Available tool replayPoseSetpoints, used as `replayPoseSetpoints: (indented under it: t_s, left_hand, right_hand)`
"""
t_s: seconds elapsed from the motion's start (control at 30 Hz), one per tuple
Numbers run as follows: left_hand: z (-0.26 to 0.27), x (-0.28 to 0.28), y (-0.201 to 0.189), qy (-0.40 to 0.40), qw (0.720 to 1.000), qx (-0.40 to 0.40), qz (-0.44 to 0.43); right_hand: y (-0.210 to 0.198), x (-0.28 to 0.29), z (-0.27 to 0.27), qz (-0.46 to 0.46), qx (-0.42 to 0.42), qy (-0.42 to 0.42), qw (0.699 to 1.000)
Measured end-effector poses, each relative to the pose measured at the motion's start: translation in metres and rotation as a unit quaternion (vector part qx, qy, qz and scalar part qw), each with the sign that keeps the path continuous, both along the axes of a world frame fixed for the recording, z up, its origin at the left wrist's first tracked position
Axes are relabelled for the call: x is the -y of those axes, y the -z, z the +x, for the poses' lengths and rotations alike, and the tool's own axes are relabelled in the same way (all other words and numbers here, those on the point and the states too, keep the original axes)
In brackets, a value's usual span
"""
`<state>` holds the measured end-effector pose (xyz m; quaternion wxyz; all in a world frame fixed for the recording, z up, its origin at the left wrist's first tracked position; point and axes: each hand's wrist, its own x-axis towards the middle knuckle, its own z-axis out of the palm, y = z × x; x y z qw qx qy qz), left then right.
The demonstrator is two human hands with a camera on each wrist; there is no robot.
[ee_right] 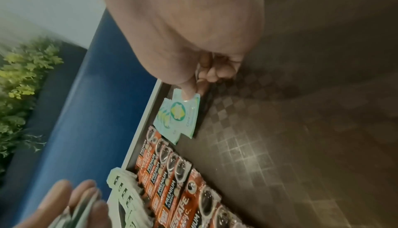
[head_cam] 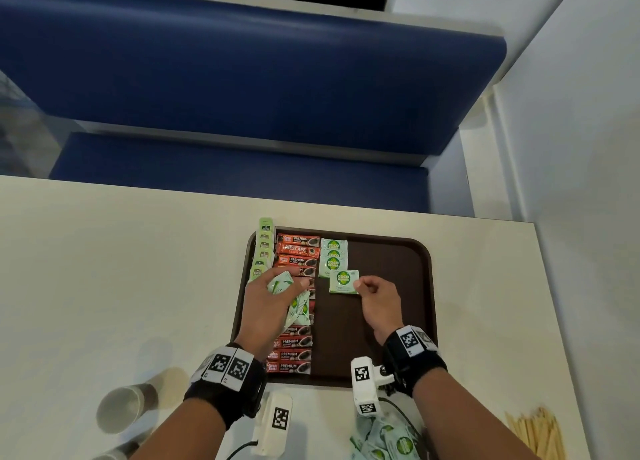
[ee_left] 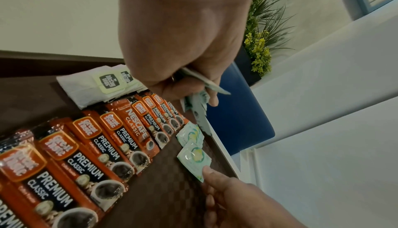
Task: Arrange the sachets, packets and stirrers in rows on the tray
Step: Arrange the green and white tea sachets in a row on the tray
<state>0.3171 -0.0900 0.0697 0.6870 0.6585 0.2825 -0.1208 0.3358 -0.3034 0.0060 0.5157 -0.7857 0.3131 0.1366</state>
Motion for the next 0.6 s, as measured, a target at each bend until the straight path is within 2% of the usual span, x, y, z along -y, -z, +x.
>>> replayPoseSetpoints:
  t_s: [0.27, 0.6]
  left_hand:
    - [-0.001, -0.006, 0.001, -0.012, 1.000, -0.015, -0.014]
    - [-0.002, -0.009, 0.000, -0.020, 0.999, -0.016, -0.035]
  right_hand:
    - [0.007, -0.021, 0.006, -0.054, 0.039, 0.012, 0.998]
    - [0.009, -0.023, 0.007, -0.088, 0.037, -0.002, 0.995]
